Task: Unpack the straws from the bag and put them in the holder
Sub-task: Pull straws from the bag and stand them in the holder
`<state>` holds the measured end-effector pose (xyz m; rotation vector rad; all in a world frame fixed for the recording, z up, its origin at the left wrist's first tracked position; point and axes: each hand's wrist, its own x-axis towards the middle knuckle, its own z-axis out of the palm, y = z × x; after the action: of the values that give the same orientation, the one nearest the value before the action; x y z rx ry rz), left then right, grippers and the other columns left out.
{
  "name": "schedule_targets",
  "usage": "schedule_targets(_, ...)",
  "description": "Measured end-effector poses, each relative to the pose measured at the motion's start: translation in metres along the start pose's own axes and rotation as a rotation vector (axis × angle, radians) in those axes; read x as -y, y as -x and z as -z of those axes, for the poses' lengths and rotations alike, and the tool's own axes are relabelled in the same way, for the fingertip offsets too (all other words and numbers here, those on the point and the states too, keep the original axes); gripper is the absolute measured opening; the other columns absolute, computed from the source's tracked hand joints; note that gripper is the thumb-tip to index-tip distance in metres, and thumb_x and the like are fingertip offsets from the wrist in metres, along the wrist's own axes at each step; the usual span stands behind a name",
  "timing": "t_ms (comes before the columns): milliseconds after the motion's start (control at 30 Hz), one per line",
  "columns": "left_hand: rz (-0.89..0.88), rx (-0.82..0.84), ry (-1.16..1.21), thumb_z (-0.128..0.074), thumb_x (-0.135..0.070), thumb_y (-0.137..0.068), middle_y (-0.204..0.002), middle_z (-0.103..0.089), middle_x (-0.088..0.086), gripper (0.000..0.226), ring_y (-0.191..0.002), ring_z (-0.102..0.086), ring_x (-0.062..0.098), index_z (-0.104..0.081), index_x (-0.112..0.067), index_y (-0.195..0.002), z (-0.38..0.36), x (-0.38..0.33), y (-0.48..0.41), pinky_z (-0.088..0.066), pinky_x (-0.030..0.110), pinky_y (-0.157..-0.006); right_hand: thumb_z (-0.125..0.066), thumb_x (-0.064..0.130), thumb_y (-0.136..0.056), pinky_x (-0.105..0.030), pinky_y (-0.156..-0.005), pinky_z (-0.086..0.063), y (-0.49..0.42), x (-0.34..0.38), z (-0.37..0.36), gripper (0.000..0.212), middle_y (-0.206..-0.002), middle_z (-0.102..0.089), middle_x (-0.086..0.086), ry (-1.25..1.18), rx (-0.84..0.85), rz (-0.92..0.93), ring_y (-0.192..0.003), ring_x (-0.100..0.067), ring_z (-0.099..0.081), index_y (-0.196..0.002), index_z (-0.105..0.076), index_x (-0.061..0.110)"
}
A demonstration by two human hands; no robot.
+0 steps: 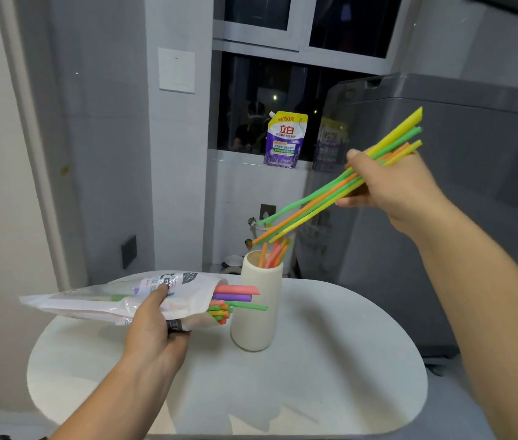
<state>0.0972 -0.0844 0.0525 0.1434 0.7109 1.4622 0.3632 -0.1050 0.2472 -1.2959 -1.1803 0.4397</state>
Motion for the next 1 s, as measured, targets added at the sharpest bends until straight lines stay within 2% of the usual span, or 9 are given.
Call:
schedule_targets(67, -0.008, -0.001, 0.006, -0.060, -0.015, -0.103, -0.104, -0.078, 0.002, 0.018, -0.083, -0.076, 0.014, -0.063, -0.014, -0.120, 0.000, 0.001, 0.001, -0.059, 0.025, -0.049, -0.067, 0.027, -0.096, -0.040, -0.064, -0.064, -0.003, 0.007, -0.002, 0.024, -0.089, -0.071, -0.010, 0.061, 0.034, 0.008, -0.073, -0.026, -0.077, -0.100, -0.063, 0.003)
schedule_targets(167, -0.016, 0.011, 0.009, -0.060, -0.014, -0.103, -0.080, -0.081, -0.002, 0.007, -0.067, -0.077, 0.011, -0.065, -0.015, -0.108, 0.000, 0.001, 0.003, -0.059, 0.025, -0.048, -0.066, 0.031, -0.096, -0.040, -0.067, -0.064, -0.006, 0.015, -0.005, 0.028, -0.090, -0.073, -0.008, 0.169, 0.080, 0.005, -0.067, -0.024, -0.077, -0.105, -0.063, 0.005)
schedule_targets(233, -0.012, 0.012, -0.005, -0.060, -0.015, -0.103, -0.074, -0.080, -0.003, 0.005, -0.063, -0.077, 0.010, -0.064, -0.015, -0.105, 0.000, 0.001, 0.003, -0.058, 0.024, -0.047, -0.066, 0.032, -0.096, -0.039, -0.067, -0.064, -0.009, 0.019, -0.009, 0.027, -0.089, -0.073, -0.007, 0.221, 0.108, 0.014, -0.065, -0.022, -0.076, -0.106, -0.063, 0.007)
schedule_targets(433, -0.012, 0.031, -0.004, -0.060, -0.016, -0.103, -0.075, -0.080, -0.002, 0.005, -0.064, -0.076, 0.011, -0.064, -0.015, -0.105, 0.000, 0.000, 0.004, -0.057, 0.024, -0.046, -0.066, 0.028, -0.097, -0.031, -0.060, -0.064, -0.008, 0.020, -0.029, 0.011, -0.092, -0.073, -0.007, 0.327, 0.249, 0.016, -0.066, -0.019, -0.076, -0.097, -0.062, 0.017)
schedule_targets(600, -0.019, 0.044, 0.007, -0.060, -0.016, -0.103, -0.078, -0.080, -0.001, 0.009, -0.064, -0.077, 0.012, -0.065, -0.015, -0.110, 0.000, -0.003, 0.004, -0.057, 0.025, -0.046, -0.065, 0.029, -0.097, -0.034, -0.064, -0.065, -0.014, 0.010, -0.045, 0.020, -0.095, -0.074, -0.010, 0.417, 0.319, -0.001, -0.071, -0.021, -0.077, -0.109, -0.064, 0.013)
schedule_targets(767, -0.030, 0.011, 0.020, -0.061, -0.017, -0.103, -0.109, -0.076, 0.003, 0.026, -0.086, -0.074, 0.016, -0.063, -0.014, -0.129, 0.002, -0.005, 0.001, -0.061, 0.026, -0.052, -0.064, 0.027, -0.097, -0.033, -0.062, -0.064, -0.017, 0.000, -0.059, 0.029, -0.098, -0.073, -0.019, 0.469, 0.351, 0.013, -0.067, -0.022, -0.077, -0.112, -0.063, 0.002)
schedule_targets(867, -0.020, 0.010, 0.008, -0.061, -0.016, -0.102, -0.099, -0.079, 0.002, 0.016, -0.086, -0.074, 0.016, -0.066, -0.014, -0.117, 0.002, -0.006, 0.001, -0.060, 0.025, -0.050, -0.064, 0.027, -0.097, -0.038, -0.067, -0.065, -0.019, 0.000, -0.058, 0.024, -0.096, -0.073, -0.016, 0.443, 0.320, 0.026, -0.069, -0.023, -0.077, -0.106, -0.064, 0.005)
schedule_targets(1000, -0.016, 0.007, -0.004, -0.061, -0.015, -0.102, -0.106, -0.076, 0.005, 0.007, -0.089, -0.073, 0.018, -0.066, -0.013, -0.107, 0.002, -0.006, 0.001, -0.061, 0.026, -0.052, -0.066, 0.030, -0.096, -0.031, -0.062, -0.064, -0.016, 0.004, -0.052, 0.025, -0.090, -0.075, -0.012, 0.476, 0.337, 0.043, -0.067, -0.020, -0.077, -0.100, -0.066, 0.006)
